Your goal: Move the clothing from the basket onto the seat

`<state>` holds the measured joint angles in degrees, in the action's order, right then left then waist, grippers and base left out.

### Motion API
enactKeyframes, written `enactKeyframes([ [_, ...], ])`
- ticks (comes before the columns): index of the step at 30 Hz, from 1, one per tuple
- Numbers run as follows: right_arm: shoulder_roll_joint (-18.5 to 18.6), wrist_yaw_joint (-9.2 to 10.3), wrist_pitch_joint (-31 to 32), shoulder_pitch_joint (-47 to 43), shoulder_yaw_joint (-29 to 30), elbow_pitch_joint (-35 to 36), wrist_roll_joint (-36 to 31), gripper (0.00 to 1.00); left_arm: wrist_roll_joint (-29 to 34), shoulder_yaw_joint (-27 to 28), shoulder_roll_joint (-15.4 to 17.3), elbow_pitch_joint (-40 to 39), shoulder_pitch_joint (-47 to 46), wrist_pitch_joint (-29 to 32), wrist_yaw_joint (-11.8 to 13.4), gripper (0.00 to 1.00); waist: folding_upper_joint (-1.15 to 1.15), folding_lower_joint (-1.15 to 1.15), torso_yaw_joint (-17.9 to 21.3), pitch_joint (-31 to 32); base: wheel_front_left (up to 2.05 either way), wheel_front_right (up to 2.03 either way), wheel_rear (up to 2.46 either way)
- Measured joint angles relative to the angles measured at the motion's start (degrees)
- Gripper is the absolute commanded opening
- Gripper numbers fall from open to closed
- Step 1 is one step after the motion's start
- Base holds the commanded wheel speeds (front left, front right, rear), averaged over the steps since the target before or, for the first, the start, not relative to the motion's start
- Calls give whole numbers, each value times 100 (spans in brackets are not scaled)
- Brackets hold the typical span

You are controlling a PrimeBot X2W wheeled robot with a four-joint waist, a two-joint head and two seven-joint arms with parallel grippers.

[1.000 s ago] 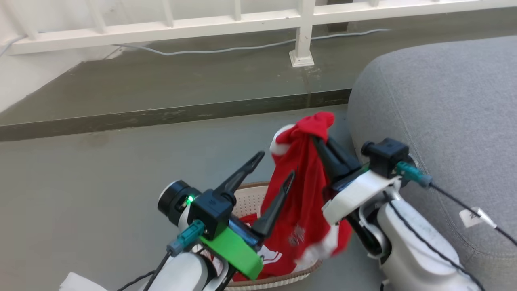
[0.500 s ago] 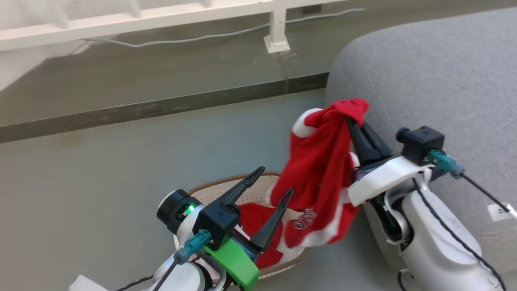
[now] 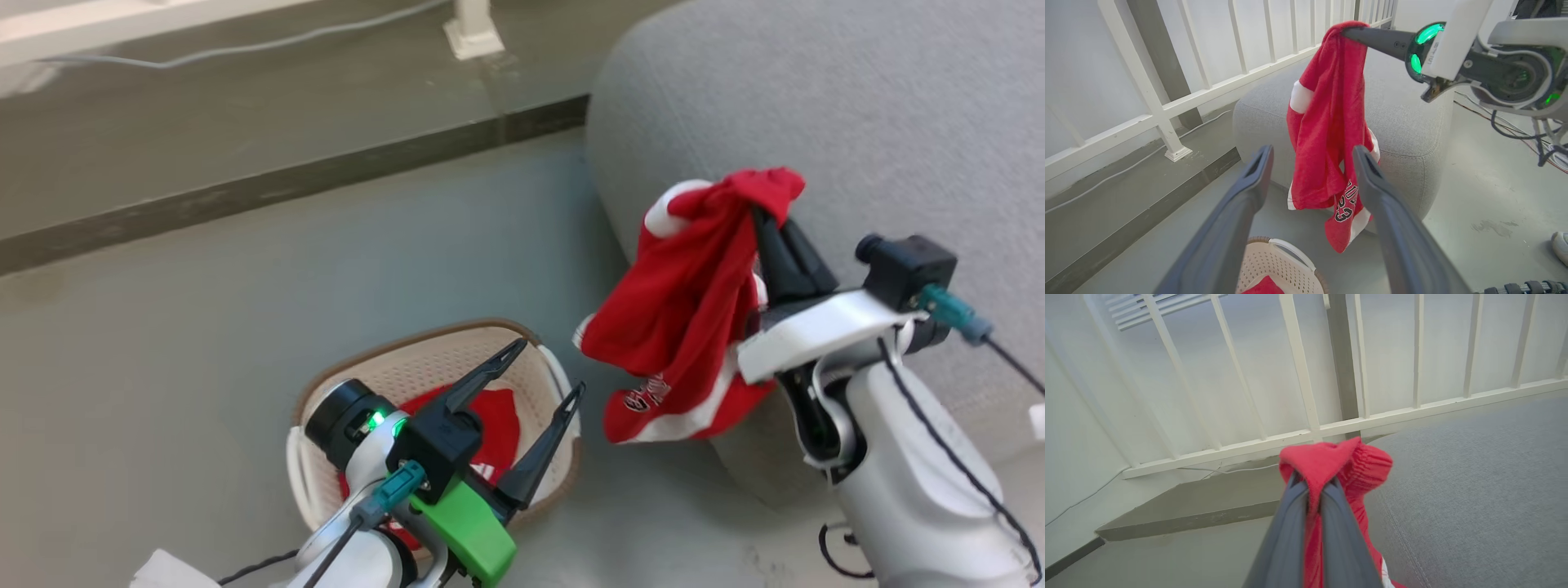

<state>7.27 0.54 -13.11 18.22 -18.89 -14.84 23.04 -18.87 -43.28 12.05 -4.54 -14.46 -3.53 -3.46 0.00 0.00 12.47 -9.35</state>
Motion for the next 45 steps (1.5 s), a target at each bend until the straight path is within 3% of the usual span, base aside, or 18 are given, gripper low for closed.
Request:
enactKeyframes([
  [11,34,63,-64,667,681,24,243,0,202,10,145,-164,-255,264,-3,100,0,0,626,-493,0,0,0],
  [23,662,107,-122,2163,1386,-371,237,0,250,-40,151,-258,-555,474,-60,100,0,0,1058,-1102,0,0,0],
  [38,1326,188,-133,3523,1993,-1262,208,0,258,-180,83,-349,-818,586,-157,100,0,0,748,-1576,0,0,0],
  [45,1500,258,-148,3698,2137,-1914,163,0,297,-177,85,-394,-1001,635,-158,100,0,0,551,-1858,0,0,0],
])
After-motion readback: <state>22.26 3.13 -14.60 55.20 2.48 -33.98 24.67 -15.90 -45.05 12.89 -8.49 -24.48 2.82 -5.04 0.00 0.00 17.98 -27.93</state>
